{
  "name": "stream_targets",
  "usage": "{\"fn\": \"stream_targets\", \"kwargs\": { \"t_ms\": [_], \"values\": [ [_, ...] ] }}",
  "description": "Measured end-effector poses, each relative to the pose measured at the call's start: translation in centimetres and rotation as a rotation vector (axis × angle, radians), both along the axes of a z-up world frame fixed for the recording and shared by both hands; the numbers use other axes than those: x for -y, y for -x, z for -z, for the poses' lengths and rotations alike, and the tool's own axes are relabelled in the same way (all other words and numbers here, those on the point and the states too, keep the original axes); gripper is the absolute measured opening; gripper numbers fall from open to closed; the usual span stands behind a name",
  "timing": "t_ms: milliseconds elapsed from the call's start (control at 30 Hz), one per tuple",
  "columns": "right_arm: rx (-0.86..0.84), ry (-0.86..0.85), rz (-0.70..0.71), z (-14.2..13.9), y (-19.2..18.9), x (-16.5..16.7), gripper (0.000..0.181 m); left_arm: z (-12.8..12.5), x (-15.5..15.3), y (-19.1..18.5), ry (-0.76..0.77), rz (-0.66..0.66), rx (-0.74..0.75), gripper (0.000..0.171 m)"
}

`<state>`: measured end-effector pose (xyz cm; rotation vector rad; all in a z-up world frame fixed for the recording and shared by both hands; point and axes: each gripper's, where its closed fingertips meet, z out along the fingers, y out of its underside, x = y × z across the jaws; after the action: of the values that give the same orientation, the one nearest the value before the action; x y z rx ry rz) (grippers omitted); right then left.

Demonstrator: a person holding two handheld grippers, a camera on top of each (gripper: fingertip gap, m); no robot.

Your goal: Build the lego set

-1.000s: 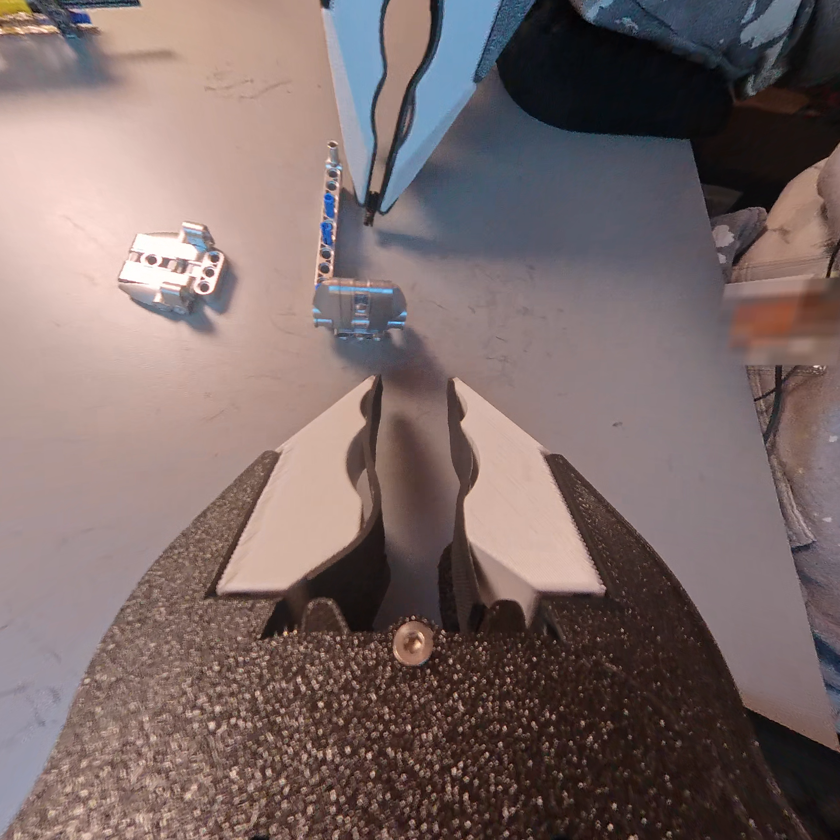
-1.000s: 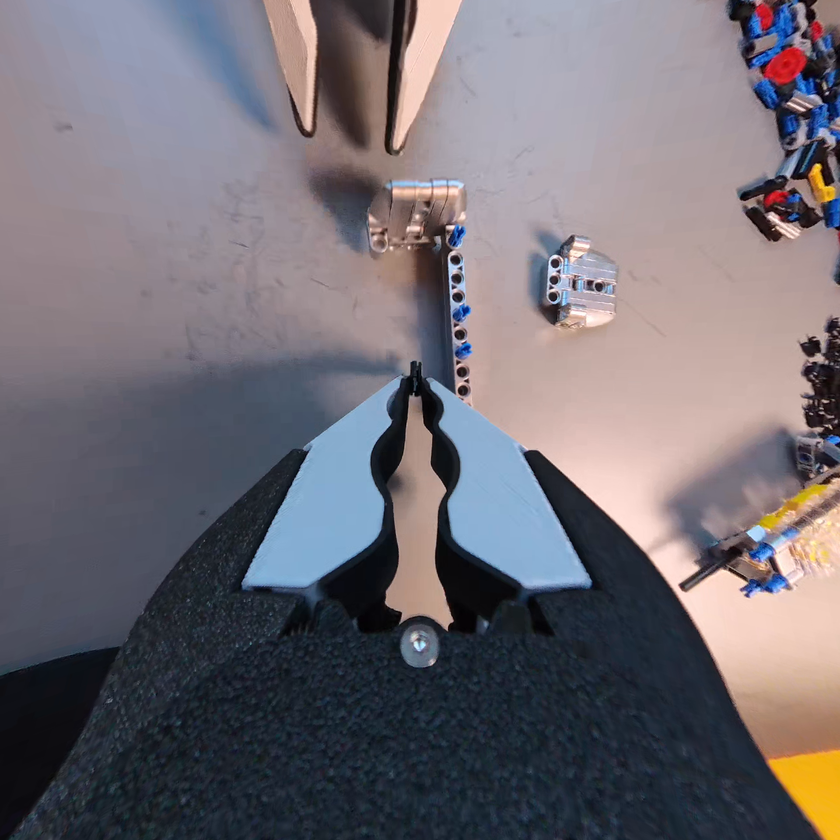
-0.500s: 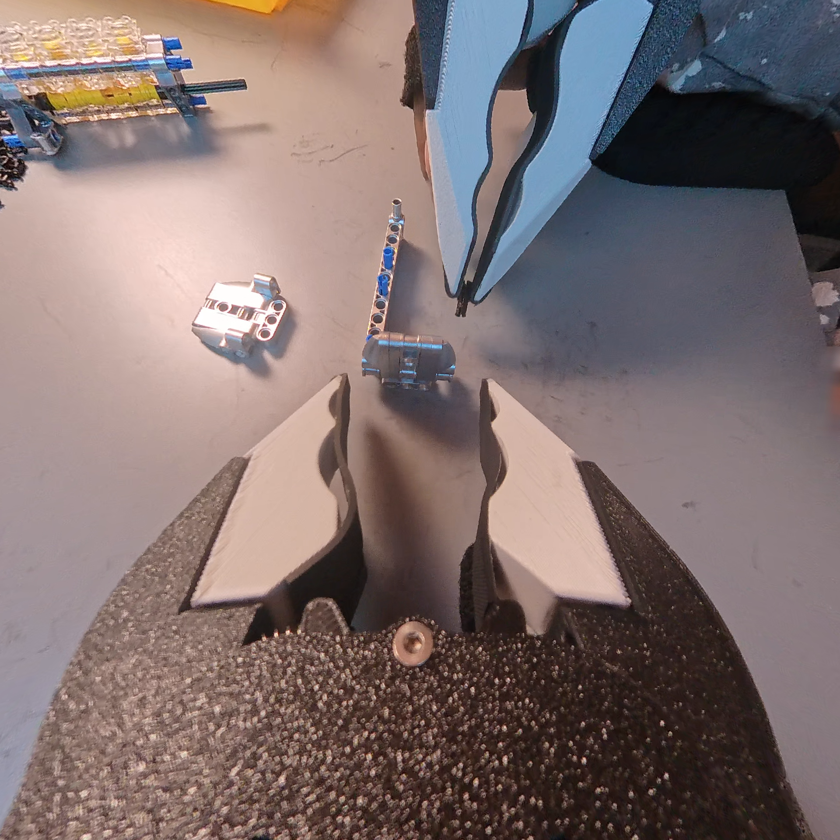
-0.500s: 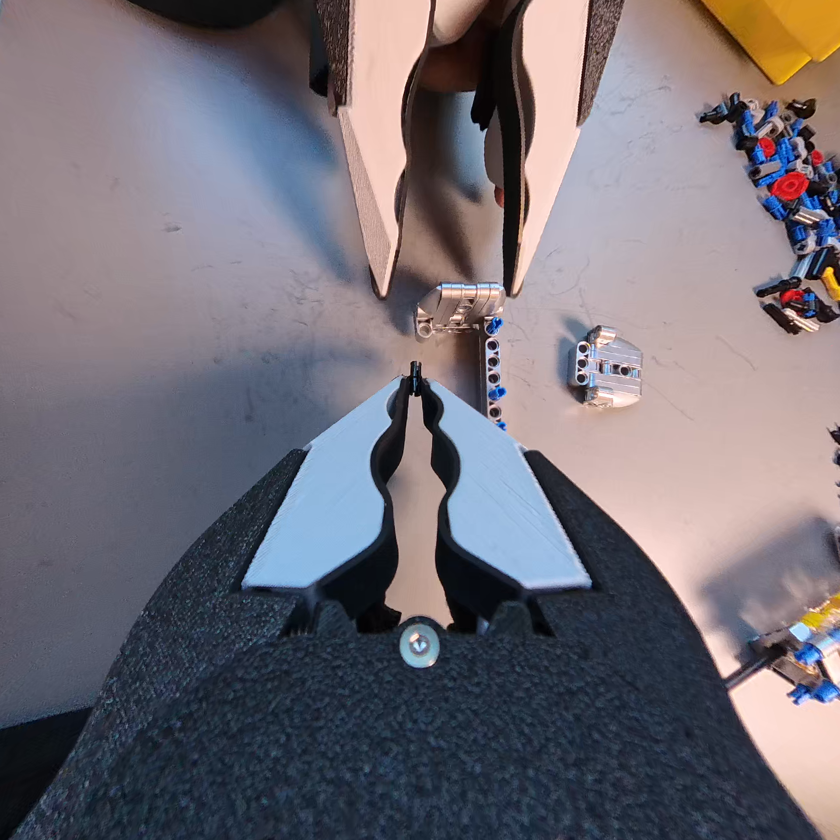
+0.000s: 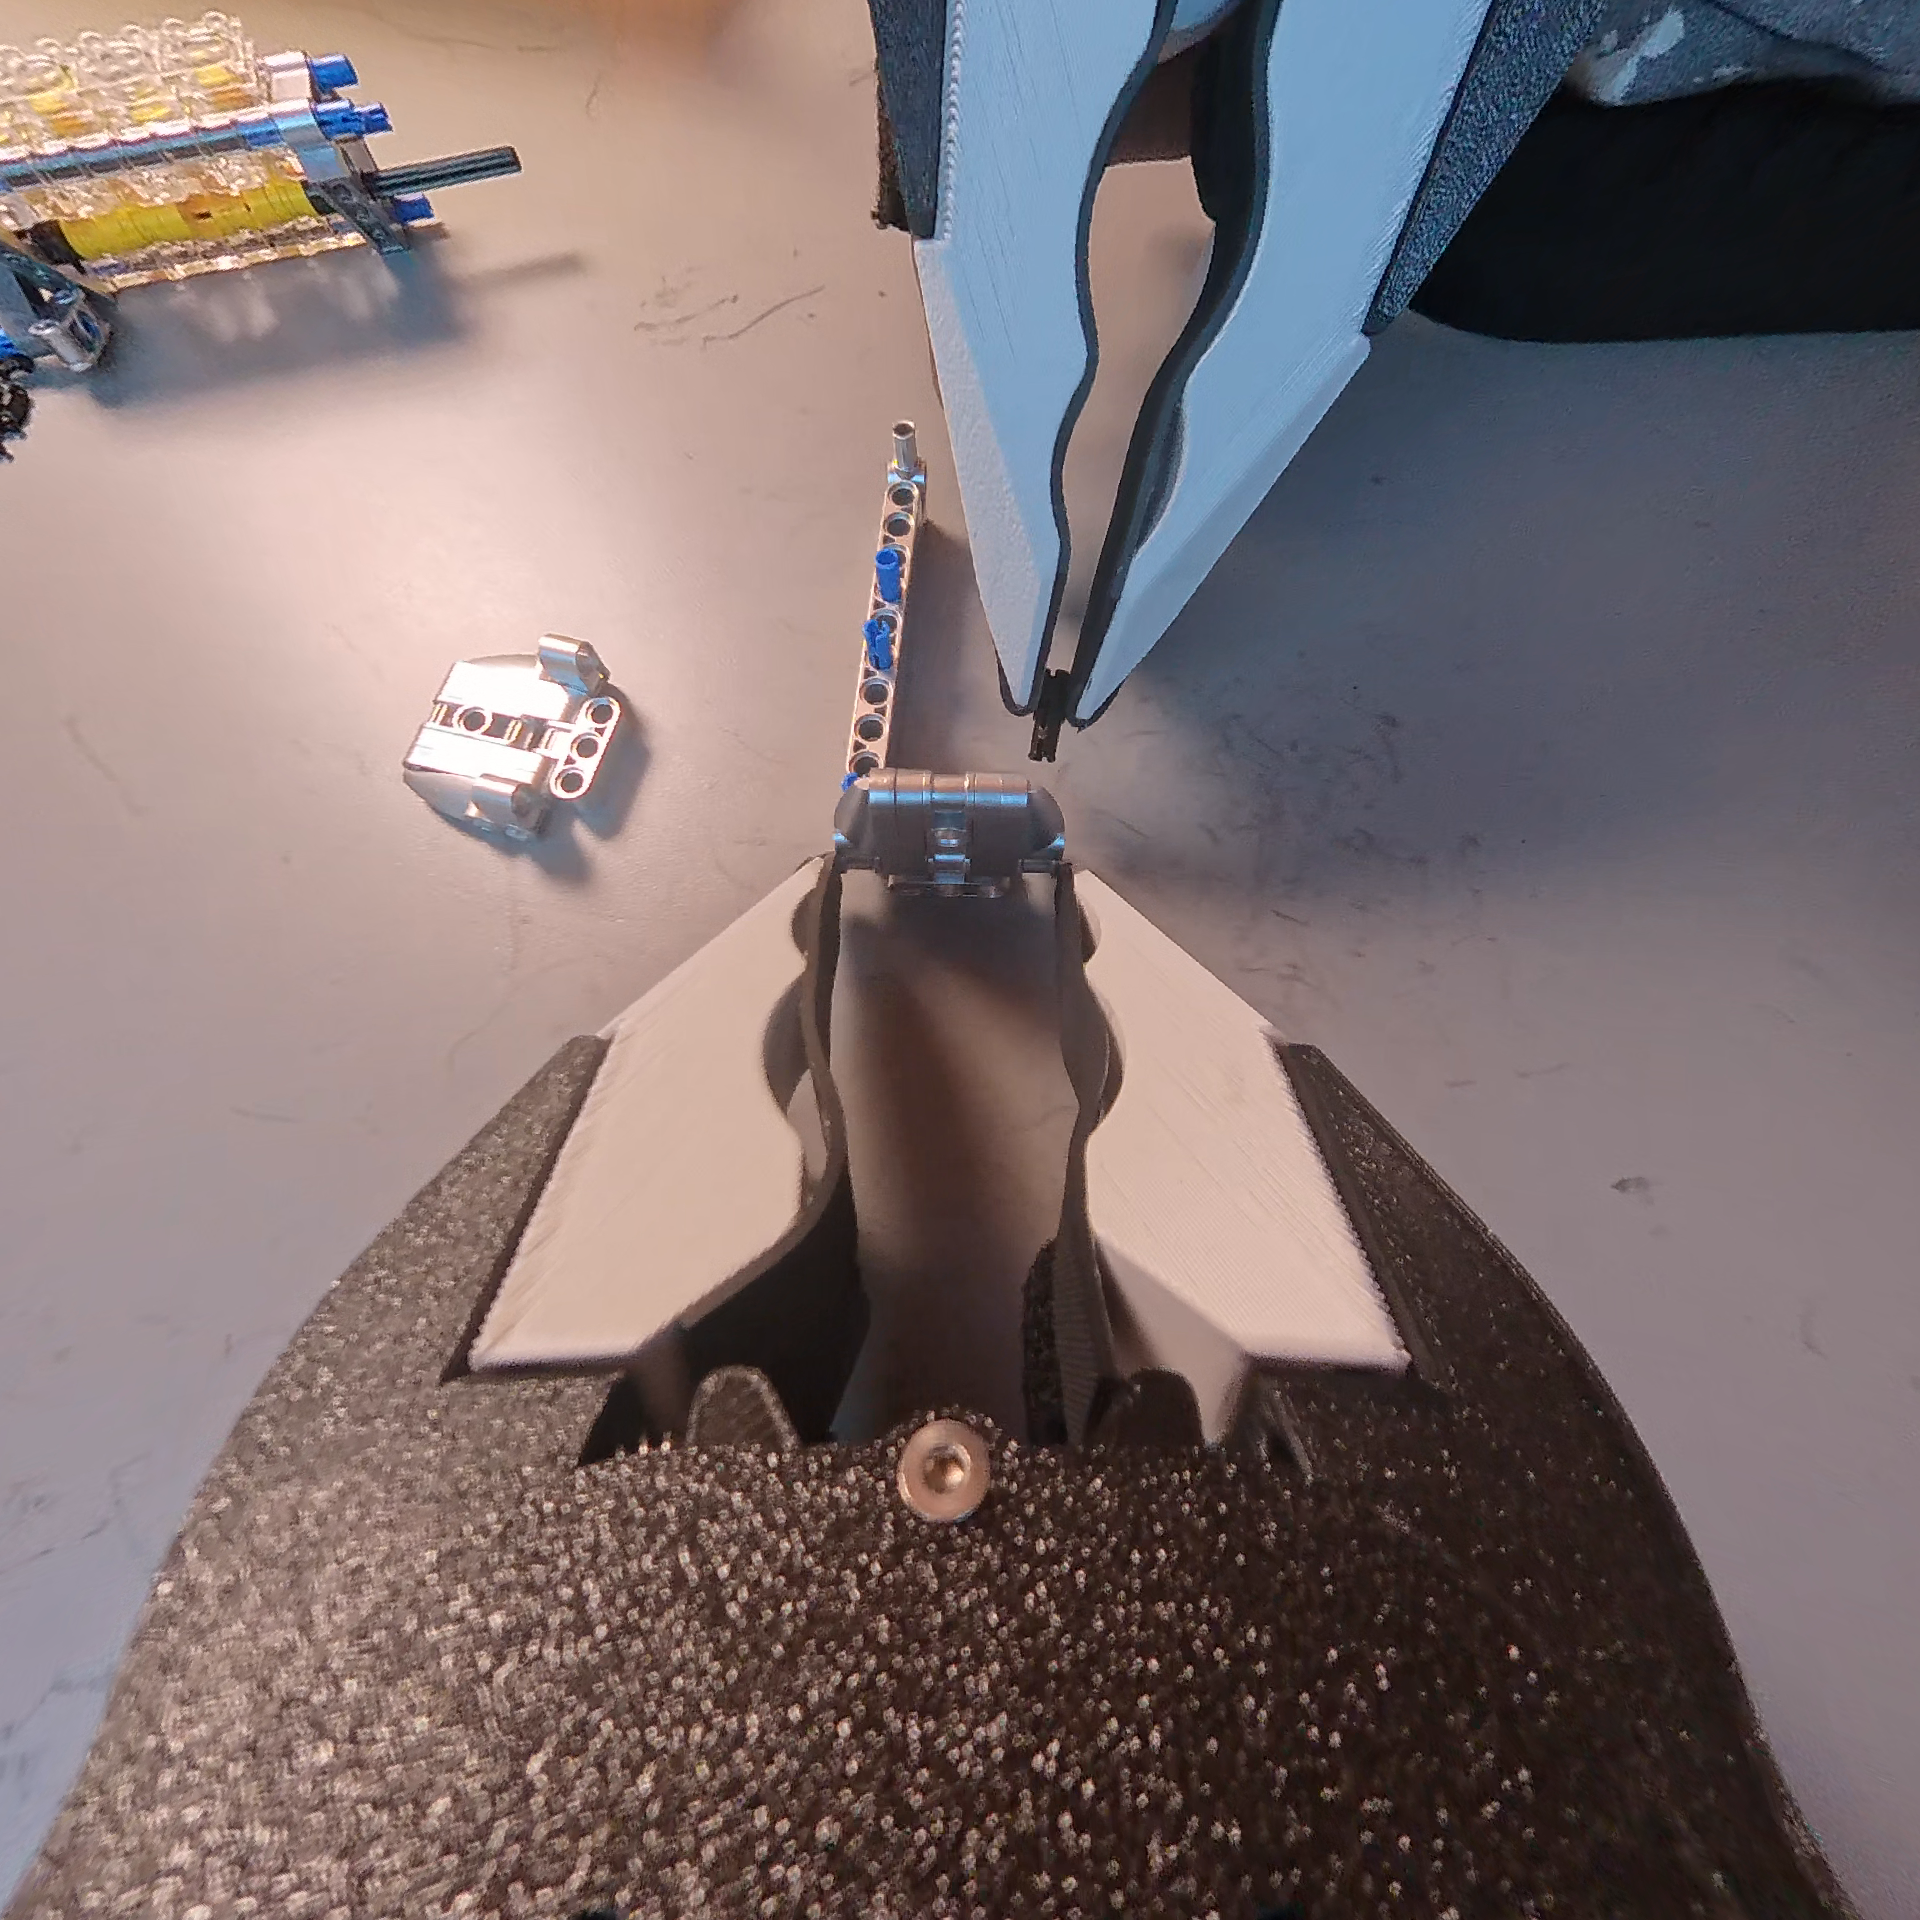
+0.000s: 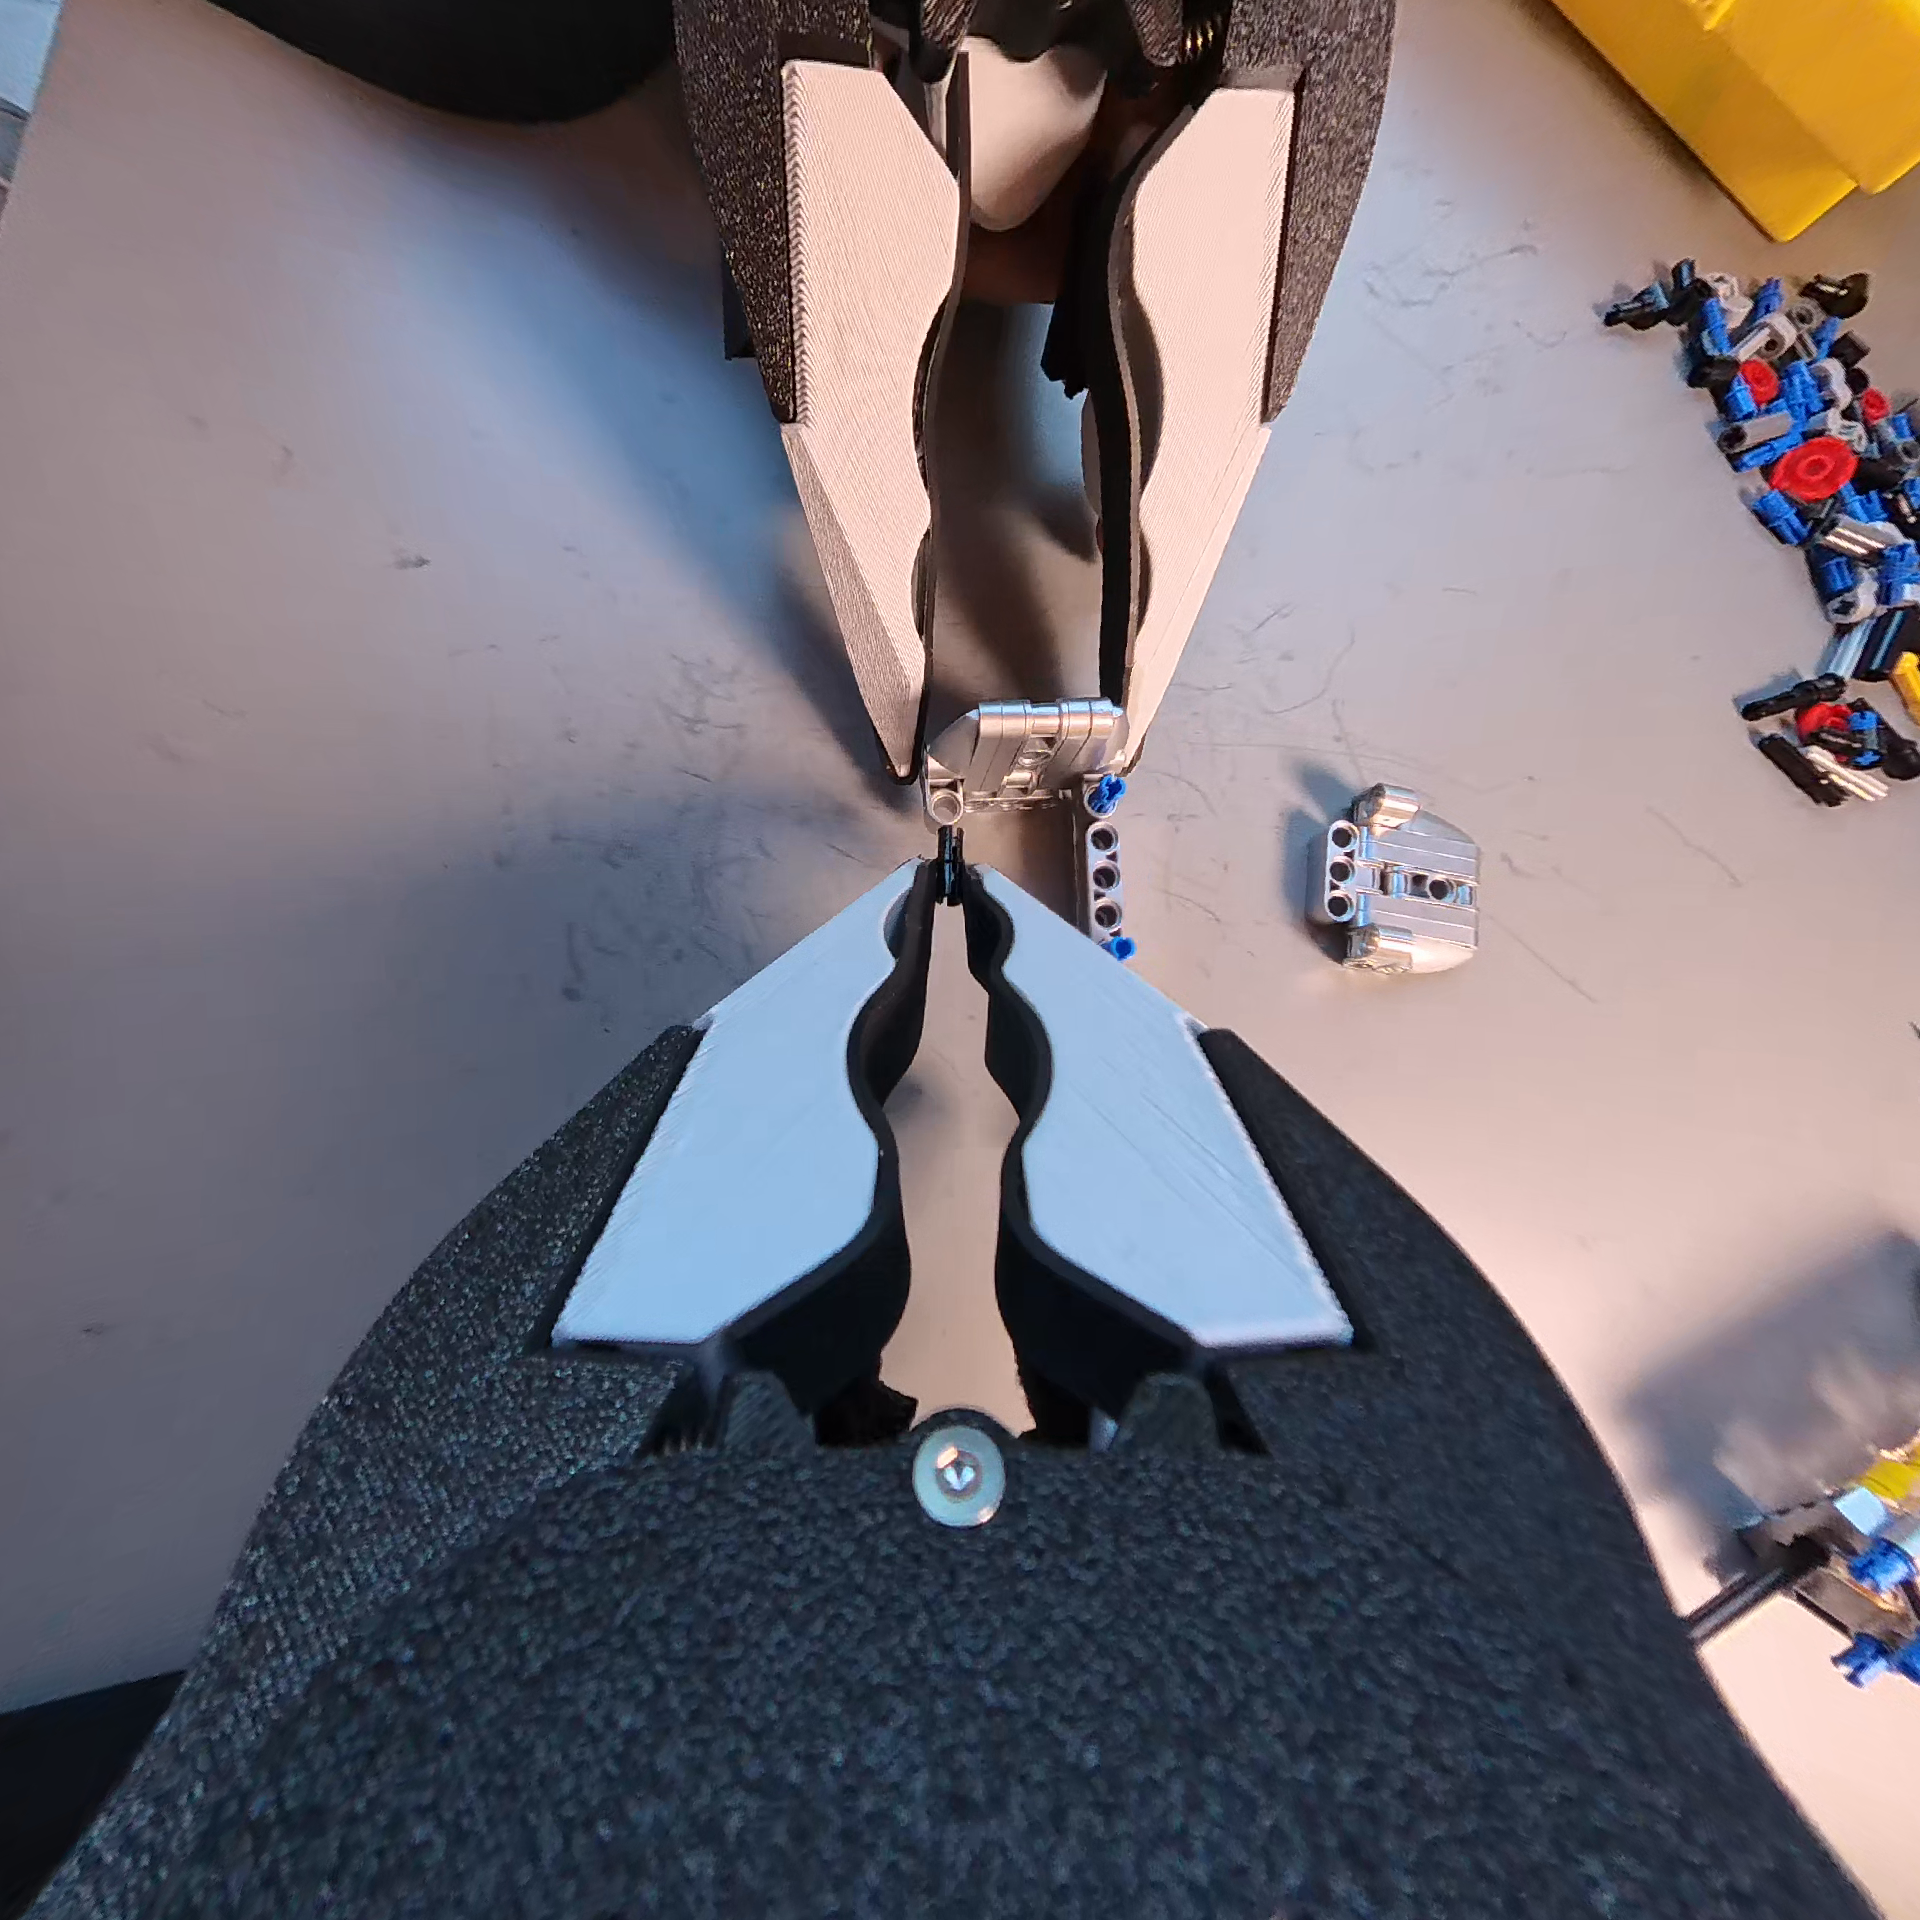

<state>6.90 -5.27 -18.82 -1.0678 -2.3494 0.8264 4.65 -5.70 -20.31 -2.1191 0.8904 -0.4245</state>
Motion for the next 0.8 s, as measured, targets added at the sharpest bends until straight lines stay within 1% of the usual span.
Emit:
{"fn": "stream_targets", "kwargs": {
  "t_ms": [133,300,367,400,467,600,700,800],
  "values": [
    [-0.001,0.030,-0.015,-0.3,-0.2,0.4,0.003,0.0,0.2,-0.2,0.009,0.016,0.009,0.039],
    [0.058,0.007,-0.003,0.9,-0.8,-0.4,0.004,-0.1,0.8,-0.4,0.019,0.055,0.019,0.039],
    [0.067,0.008,0.013,1.1,-0.9,-0.9,0.003,-0.3,0.9,-0.4,-0.005,0.066,0.019,0.003],
    [0.073,0.006,0.022,1.2,-1.0,-1.2,0.003,-0.4,1.0,-0.4,-0.010,0.072,0.020,0.000],
    [0.078,0.011,0.027,1.4,-1.1,-1.4,0.003,-0.4,1.0,-0.5,-0.010,0.076,0.017,0.003],
    [0.080,0.011,0.025,1.3,-1.2,-1.4,0.003,-0.3,1.1,-0.2,0.005,0.070,0.013,0.016],
    [0.068,0.018,0.021,0.9,-1.1,-1.3,0.003,-0.9,1.2,-0.2,0.013,0.069,0.053,0.019],
    [0.062,0.027,0.006,0.8,-1.0,-0.7,0.003,-0.5,1.6,-0.8,0.039,0.088,0.045,0.025]
  ]
}}
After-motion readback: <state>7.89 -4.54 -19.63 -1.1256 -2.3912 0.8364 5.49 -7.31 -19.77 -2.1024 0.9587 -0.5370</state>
